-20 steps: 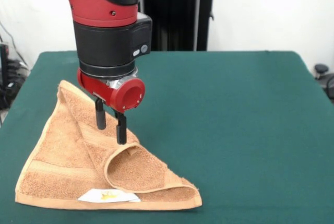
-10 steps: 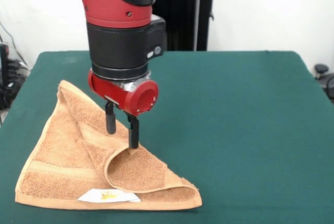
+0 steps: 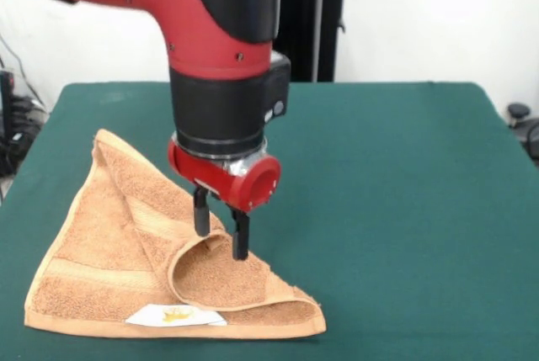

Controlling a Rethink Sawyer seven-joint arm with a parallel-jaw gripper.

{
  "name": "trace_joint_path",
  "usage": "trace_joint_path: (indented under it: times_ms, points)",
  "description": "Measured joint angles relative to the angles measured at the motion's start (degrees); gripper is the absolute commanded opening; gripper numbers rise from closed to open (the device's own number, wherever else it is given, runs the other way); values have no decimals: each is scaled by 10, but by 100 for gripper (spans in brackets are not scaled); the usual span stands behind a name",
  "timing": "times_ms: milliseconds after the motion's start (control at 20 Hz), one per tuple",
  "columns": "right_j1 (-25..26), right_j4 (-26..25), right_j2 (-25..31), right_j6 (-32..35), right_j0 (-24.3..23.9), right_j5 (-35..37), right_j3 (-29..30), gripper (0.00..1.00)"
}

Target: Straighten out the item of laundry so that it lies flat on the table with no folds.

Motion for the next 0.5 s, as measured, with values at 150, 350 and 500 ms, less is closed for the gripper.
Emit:
trace_joint_path:
  times_ms: [150, 350, 500]
  points:
    - [22, 0, 0, 0, -3, 0, -4, 100]
    - [44, 0, 0, 0, -8, 0, -4, 100]
    - [54, 0, 0, 0, -11, 0, -4, 100]
